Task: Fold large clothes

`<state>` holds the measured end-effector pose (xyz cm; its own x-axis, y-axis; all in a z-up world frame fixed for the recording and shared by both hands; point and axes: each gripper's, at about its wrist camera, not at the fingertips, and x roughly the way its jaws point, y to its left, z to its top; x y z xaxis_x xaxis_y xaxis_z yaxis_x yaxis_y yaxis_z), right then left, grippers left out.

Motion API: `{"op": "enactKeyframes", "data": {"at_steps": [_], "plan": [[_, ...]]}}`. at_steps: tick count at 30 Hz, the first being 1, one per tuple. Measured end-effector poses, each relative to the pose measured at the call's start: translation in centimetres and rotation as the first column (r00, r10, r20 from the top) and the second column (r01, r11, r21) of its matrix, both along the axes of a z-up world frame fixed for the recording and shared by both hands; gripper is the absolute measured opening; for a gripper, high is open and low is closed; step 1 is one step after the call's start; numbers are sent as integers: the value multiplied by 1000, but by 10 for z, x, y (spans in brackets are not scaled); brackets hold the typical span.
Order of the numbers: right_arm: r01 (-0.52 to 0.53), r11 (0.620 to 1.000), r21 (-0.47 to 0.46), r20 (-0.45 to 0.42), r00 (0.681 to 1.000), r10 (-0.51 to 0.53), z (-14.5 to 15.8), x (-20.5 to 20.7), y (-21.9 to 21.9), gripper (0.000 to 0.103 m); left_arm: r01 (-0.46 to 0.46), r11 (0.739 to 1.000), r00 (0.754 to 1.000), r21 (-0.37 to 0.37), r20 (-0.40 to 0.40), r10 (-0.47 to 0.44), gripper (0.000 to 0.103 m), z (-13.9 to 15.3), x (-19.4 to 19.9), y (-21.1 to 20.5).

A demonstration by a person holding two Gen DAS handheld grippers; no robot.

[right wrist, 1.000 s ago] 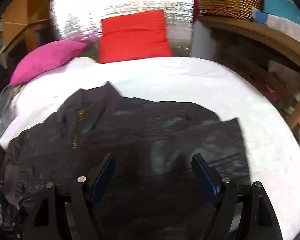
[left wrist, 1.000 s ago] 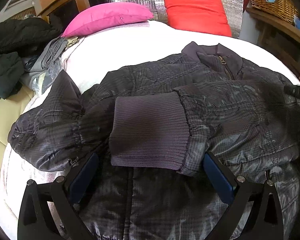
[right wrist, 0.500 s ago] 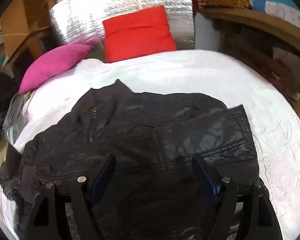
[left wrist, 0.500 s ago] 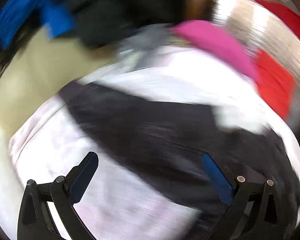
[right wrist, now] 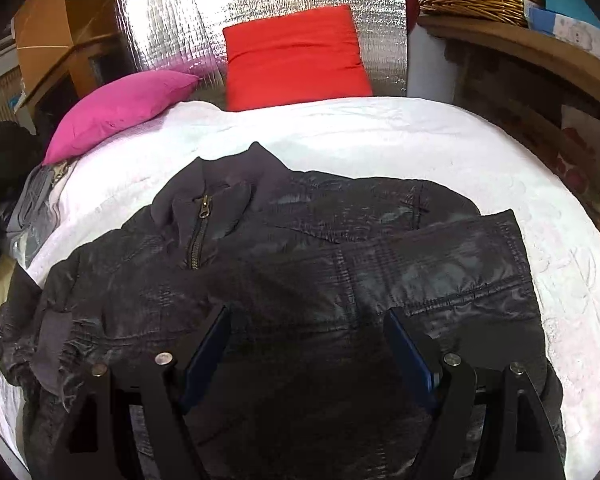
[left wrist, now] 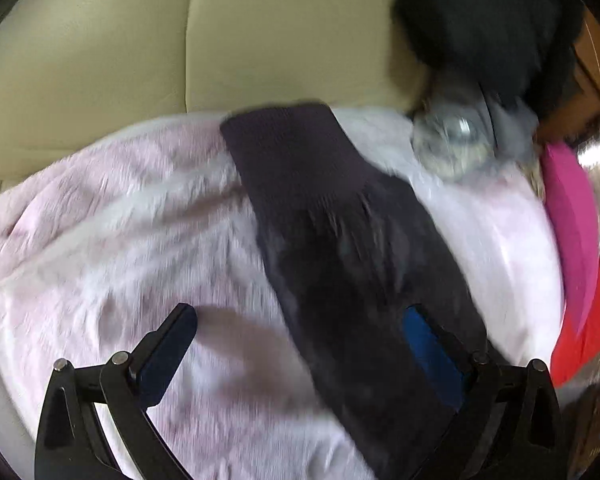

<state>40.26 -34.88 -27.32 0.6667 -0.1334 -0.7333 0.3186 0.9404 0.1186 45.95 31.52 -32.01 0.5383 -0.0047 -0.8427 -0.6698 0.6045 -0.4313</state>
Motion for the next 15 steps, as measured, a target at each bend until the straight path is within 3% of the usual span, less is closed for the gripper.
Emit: {"op": "enactKeyframes", "data": {"at_steps": [2,3,4,8,13,15], "plan": [[-1,1000,-8,-6,1000,1,-1,-1,0,82,-3,999,1000,33,25,2,102,1,9,4],[0,1000,-12,-10,1000,-1,-2,-1,-1,82,11,999,999,50,37,-13,97,0,16,6],[2,1000,-15,-13,1000,-3,-4,0,-1,82,24,997,999,67,42,-27,86,-1,19,8],[9,1000,-22,-21,1000,-9,-6,0,-4,82,62,981,998,185,18,-66,59,-3,31,7],[17,999,-31,-3,1000,-18,-2,-5,-8,82,61,983,995,172,67,-73,25,10,22,8],[23,999,-25,4,1000,-23,0,-8,-10,82,82,975,991,208,84,-102,20,29,19,-4]]}}
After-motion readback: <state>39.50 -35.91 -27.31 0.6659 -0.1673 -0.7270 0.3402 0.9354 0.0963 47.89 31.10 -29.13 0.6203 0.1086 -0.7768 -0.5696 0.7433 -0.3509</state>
